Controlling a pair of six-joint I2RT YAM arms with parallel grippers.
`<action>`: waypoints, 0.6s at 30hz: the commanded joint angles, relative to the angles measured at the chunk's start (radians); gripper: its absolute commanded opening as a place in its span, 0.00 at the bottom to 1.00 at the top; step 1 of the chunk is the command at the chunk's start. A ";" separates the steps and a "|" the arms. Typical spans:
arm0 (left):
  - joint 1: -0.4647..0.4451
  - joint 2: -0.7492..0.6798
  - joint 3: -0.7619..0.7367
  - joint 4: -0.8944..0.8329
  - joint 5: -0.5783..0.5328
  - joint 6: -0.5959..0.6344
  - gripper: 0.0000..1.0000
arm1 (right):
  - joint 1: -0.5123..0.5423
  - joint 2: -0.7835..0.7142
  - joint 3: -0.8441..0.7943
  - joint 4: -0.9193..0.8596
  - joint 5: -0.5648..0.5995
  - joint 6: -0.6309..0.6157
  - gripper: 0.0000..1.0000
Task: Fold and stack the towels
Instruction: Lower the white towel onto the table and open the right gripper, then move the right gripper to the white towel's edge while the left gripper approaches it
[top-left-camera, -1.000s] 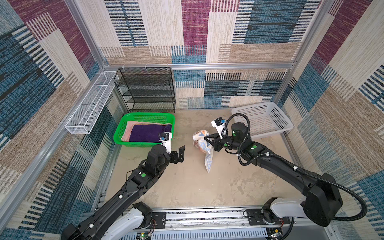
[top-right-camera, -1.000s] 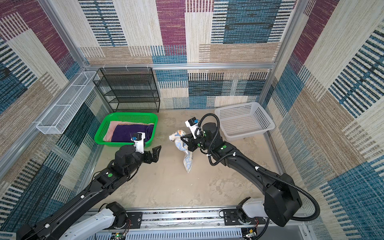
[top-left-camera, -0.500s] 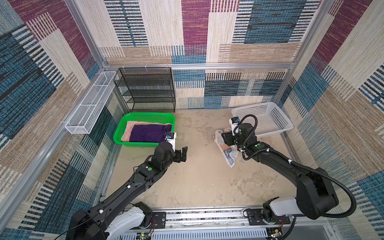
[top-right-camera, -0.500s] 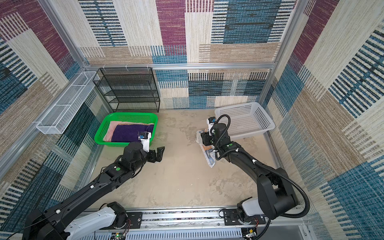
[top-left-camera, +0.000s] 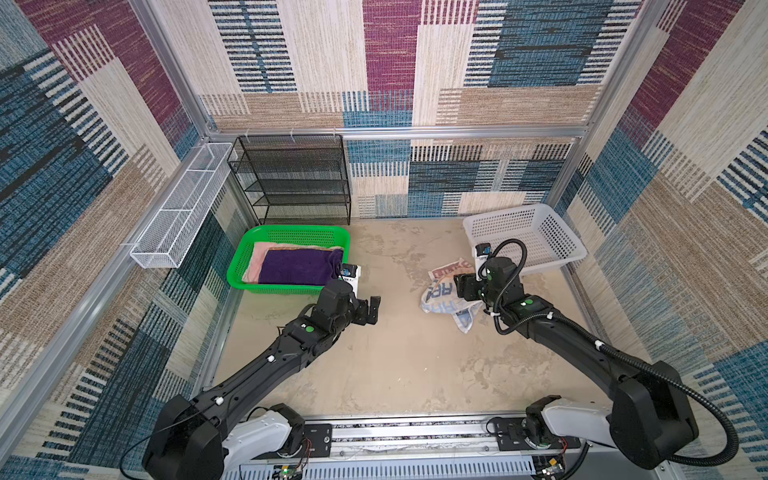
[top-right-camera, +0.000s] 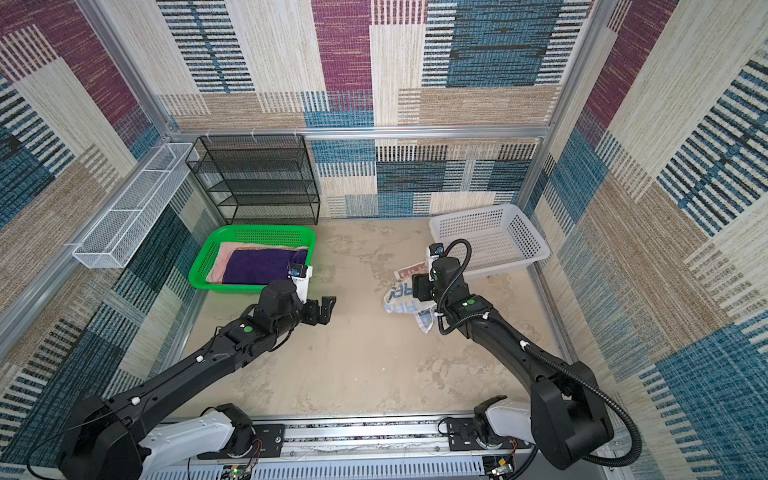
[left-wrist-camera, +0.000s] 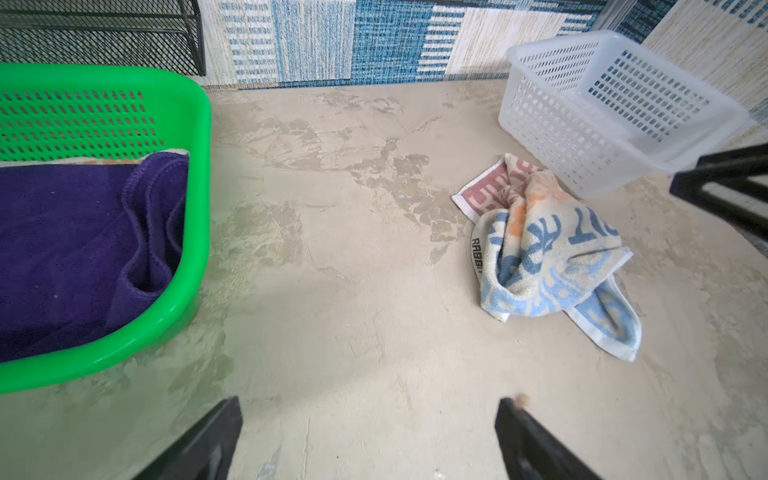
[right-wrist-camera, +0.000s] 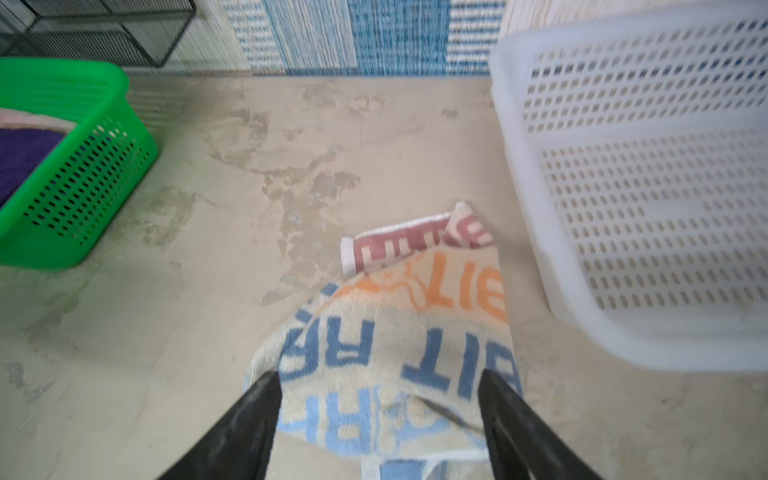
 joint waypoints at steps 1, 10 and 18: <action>0.000 0.027 0.019 0.043 0.040 0.006 1.00 | 0.006 -0.041 -0.068 -0.069 -0.021 0.115 0.75; -0.002 0.108 0.063 0.073 0.172 0.021 0.99 | 0.012 -0.153 -0.277 -0.045 -0.131 0.273 0.67; -0.010 0.147 0.067 0.092 0.209 0.009 0.98 | 0.017 -0.073 -0.285 -0.045 -0.102 0.279 0.57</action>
